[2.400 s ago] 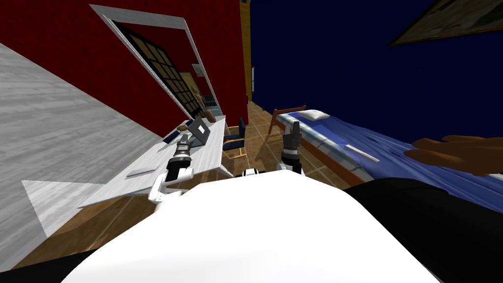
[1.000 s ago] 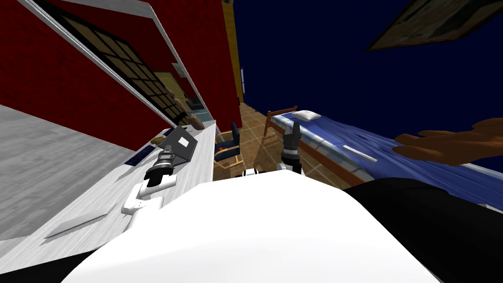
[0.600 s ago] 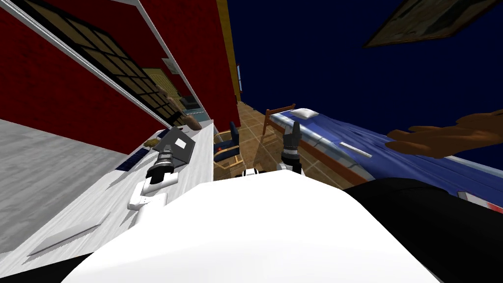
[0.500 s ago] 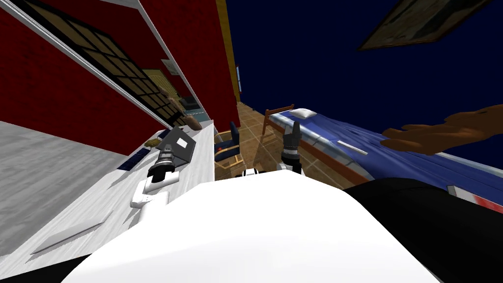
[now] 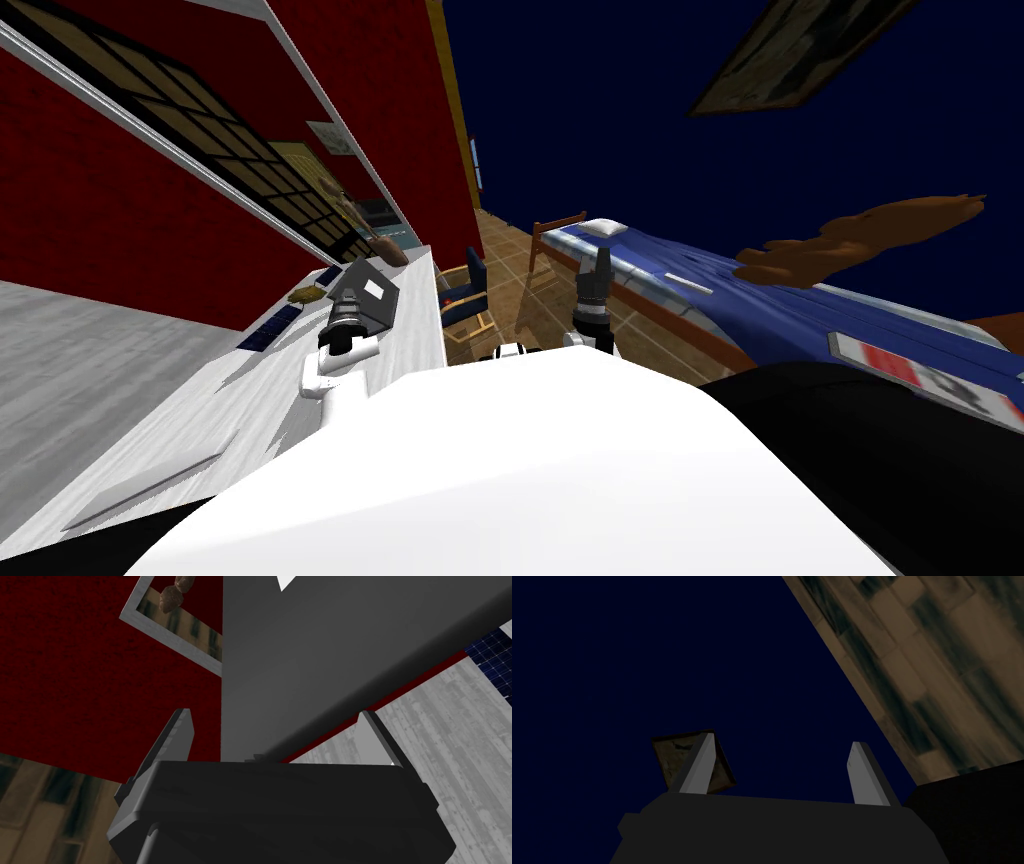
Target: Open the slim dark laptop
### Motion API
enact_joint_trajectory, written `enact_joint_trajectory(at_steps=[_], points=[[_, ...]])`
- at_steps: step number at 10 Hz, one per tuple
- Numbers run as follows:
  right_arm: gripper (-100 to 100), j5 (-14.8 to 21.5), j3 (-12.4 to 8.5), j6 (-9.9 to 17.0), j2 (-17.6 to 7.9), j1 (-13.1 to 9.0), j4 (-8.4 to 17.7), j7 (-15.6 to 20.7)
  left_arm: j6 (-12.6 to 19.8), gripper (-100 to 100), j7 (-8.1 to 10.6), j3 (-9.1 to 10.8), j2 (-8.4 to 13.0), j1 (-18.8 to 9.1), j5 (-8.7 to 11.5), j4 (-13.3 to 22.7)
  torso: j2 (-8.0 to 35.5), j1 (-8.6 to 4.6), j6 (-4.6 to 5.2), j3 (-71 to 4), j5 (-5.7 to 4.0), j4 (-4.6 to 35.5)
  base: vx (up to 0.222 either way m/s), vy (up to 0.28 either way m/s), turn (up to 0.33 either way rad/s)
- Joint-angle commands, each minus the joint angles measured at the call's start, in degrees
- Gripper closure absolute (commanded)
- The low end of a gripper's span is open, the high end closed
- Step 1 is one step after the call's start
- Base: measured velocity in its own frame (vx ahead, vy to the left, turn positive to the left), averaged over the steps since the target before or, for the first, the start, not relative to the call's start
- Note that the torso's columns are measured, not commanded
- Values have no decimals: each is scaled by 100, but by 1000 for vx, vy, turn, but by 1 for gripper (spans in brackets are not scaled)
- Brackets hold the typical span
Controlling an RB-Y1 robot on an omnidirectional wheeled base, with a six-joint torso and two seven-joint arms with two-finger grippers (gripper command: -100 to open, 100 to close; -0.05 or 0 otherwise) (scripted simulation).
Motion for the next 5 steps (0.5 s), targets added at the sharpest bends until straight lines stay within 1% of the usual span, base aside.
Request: enact_joint_trajectory(at_steps=[1,2,3,4,5], points=[[0,0,0,0,0,1,0,0,165,-100,-251,172,-290,-391,-241,44,-3,-2,-5,-1,-1,0,-78,83,-122],[0,0,0,0,0,1,0,0,260,-100,-397,279,-473,-565,-392,75,-6,0,1,-4,0,-1,-125,99,-248],[0,0,0,0,0,0,0,0,260,-100,-397,279,-473,-626,-392,75,6,1,3,3,2,1,-68,31,-180],[0,0,0,0,0,1,0,0,354,-100,-544,386,-655,-834,-542,105,-9,-17,0,-5,-6,0,-74,23,-116],[0,0,0,0,1,1,0,0,354,-100,-544,386,-655,-855,-542,105,-10,-23,11,-7,-6,-2,-71,13,-64]])
